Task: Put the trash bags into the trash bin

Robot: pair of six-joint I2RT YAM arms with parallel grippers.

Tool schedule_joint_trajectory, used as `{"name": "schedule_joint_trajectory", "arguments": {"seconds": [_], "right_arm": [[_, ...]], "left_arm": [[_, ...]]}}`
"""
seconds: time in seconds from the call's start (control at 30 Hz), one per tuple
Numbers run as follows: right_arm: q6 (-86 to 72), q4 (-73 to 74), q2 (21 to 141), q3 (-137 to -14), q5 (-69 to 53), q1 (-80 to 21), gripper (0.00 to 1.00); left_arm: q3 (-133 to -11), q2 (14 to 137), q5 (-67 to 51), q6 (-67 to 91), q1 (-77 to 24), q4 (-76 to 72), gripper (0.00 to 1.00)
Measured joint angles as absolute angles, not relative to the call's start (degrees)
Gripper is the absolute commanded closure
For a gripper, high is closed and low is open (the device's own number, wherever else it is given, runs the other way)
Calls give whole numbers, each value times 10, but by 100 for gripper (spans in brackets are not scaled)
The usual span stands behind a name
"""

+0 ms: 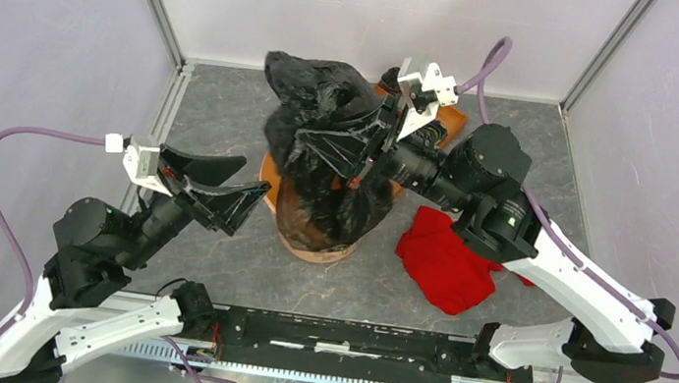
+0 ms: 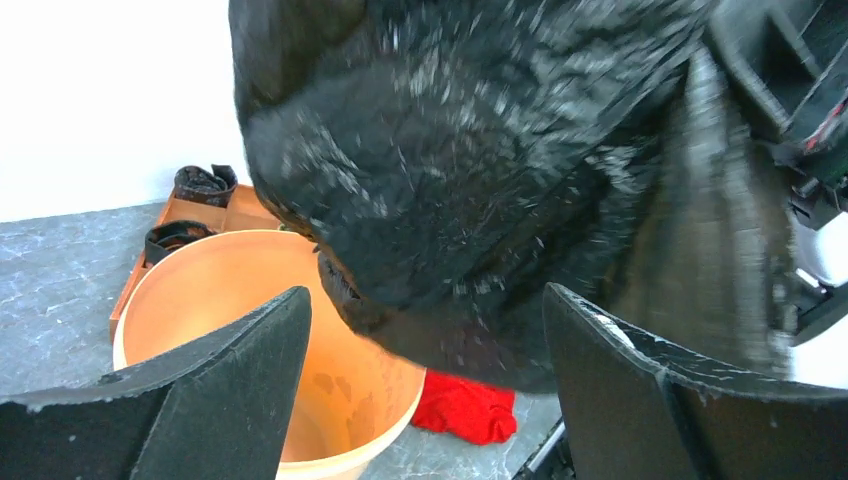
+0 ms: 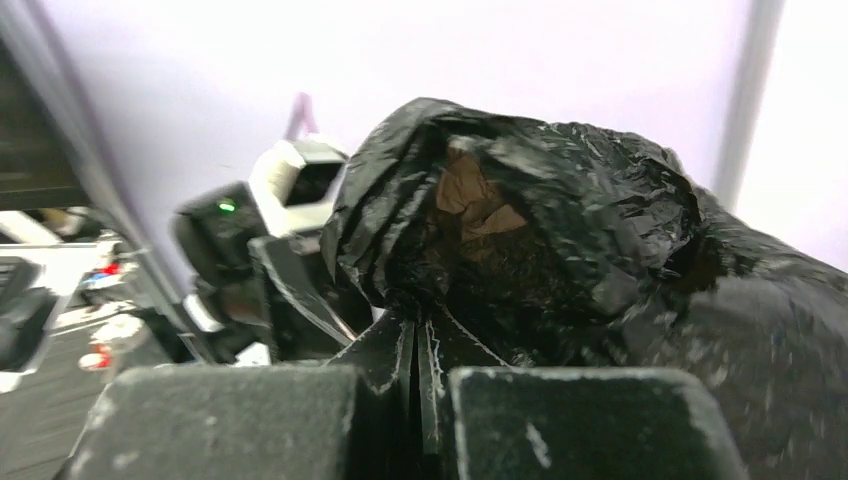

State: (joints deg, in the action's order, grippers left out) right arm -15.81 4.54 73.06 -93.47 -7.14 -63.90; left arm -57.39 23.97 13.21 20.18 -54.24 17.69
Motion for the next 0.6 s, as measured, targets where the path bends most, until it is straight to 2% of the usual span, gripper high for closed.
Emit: {"name": "schedule_joint_trajectory", "arguments": {"seconds": [0.1, 0.2, 0.4, 0.5, 0.6], "right_arm": [[-183, -2, 754, -957, -136, -639, 99], [-195, -35, 739, -912, -147, -641, 99], [-167, -37, 630, -719, -43, -632, 100], [-145, 2, 609, -693, 11, -609, 100], [-117, 38, 607, -693, 46, -586, 100]], "left_arm": [[-588, 251, 118, 187, -542, 187, 6], [-609, 236, 109, 177, -542, 208, 3], [-640, 206, 114, 175, -542, 208, 1], [-649, 227, 115, 178, -542, 211, 0], [-693, 305, 149, 201, -543, 236, 0]]}}
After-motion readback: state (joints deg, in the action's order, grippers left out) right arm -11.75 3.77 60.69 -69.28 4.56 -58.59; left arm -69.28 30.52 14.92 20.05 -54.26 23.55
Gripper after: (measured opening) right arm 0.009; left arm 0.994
